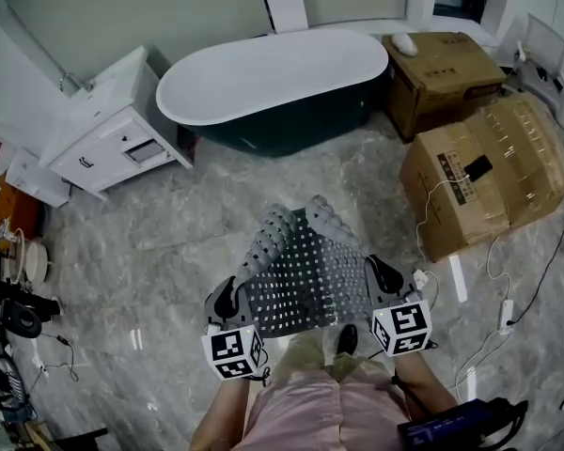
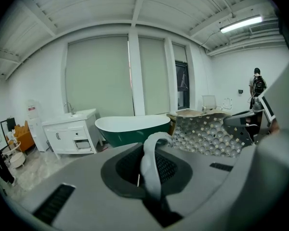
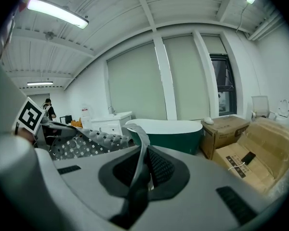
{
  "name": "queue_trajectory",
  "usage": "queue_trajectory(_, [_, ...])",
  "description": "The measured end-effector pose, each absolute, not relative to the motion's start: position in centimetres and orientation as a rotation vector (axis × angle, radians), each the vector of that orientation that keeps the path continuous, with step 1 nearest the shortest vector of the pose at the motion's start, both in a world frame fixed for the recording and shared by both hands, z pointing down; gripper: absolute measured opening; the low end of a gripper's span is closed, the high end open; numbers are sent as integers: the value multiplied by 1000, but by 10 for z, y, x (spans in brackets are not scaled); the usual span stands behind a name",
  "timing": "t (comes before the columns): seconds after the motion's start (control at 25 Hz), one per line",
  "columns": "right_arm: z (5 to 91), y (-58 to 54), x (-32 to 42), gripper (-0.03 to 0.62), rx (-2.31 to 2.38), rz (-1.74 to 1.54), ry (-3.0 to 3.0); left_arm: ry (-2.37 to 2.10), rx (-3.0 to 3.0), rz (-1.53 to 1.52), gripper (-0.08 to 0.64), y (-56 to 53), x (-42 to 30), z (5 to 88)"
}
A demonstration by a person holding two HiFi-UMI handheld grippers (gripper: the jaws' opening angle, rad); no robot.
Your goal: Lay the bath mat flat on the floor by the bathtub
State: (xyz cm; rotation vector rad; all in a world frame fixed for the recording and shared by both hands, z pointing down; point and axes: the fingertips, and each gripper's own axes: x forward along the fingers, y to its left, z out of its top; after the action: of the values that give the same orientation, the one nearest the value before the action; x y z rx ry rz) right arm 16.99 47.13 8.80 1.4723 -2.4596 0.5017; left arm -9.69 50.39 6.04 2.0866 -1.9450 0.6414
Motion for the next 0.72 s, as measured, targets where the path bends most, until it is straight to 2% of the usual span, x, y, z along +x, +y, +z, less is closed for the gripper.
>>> queue_trajectory(0.72, [68,342,95,29,1525,443,-2450,-1922,2167,559,37,370,-166,51])
